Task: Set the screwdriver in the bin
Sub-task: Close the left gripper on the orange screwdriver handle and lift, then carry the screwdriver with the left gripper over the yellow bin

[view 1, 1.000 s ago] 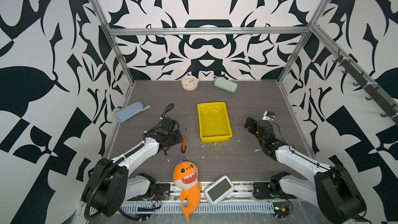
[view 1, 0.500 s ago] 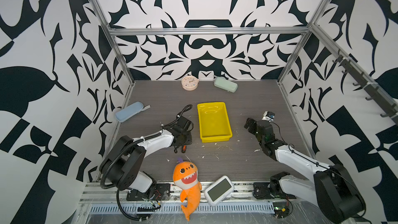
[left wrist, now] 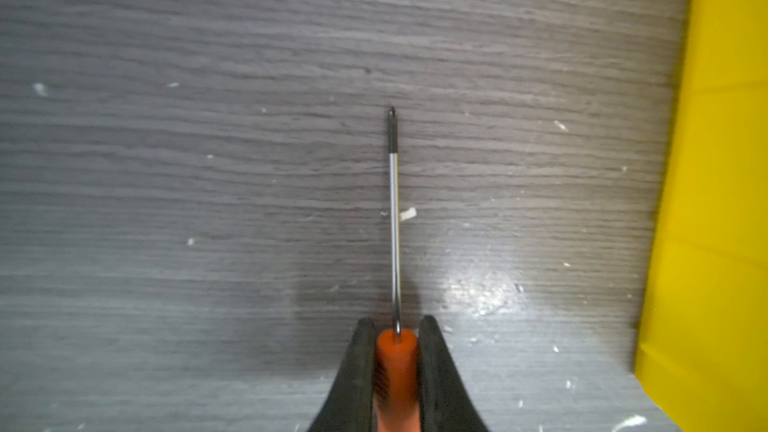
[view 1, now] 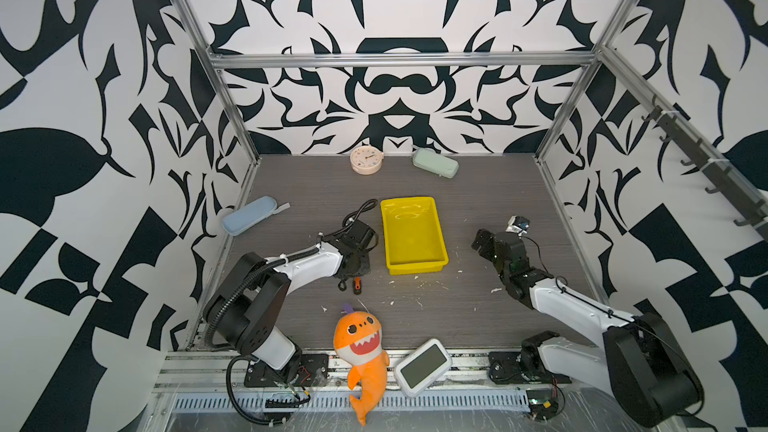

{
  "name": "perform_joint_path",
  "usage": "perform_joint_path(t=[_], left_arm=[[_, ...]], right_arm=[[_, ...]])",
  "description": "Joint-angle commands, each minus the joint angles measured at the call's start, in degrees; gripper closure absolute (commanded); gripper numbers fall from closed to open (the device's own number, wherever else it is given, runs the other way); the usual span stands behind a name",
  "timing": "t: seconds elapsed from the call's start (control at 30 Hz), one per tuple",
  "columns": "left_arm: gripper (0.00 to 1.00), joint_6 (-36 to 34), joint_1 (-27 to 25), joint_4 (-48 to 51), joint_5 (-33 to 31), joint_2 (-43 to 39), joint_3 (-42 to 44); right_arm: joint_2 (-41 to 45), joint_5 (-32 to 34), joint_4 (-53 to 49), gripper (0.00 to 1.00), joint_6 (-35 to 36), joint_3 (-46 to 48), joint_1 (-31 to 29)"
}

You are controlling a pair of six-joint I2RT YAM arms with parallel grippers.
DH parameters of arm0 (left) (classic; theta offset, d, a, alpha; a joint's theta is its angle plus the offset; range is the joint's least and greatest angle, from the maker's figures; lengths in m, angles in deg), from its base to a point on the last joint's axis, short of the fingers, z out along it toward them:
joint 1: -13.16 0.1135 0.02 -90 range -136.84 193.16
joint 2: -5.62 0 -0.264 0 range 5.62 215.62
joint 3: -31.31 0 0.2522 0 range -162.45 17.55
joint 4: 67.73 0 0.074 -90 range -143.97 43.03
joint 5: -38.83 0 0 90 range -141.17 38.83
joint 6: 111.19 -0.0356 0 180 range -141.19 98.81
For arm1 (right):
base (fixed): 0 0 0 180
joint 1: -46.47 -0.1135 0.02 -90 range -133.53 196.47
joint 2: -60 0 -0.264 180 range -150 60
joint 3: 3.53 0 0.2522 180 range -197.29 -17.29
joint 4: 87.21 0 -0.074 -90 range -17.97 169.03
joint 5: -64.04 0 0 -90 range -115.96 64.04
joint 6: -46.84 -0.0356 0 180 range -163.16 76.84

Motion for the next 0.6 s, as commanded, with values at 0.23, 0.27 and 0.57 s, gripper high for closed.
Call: perform_joint_path(t=[0.23,0.27,0.57], left_arm=[[0.95,1.25,0.28,13.45,-9.15,-6.05,-4.79],[0.95,1.57,0.26,13.73,-8.72,-7.13,-5.63],[0.94,4.13,0.09,7.48,-7.96,-19.12,-7.28]], right_arm=[[0.39,2.00,-0.08,0.02,-0.55,-2.12,-0.26],[0.24,1.99,-0.09,0.01,-0.59,-2.12,-0.30],[0.02,2.71,-0.09,0.02,-0.57,-2.13,-0.30]])
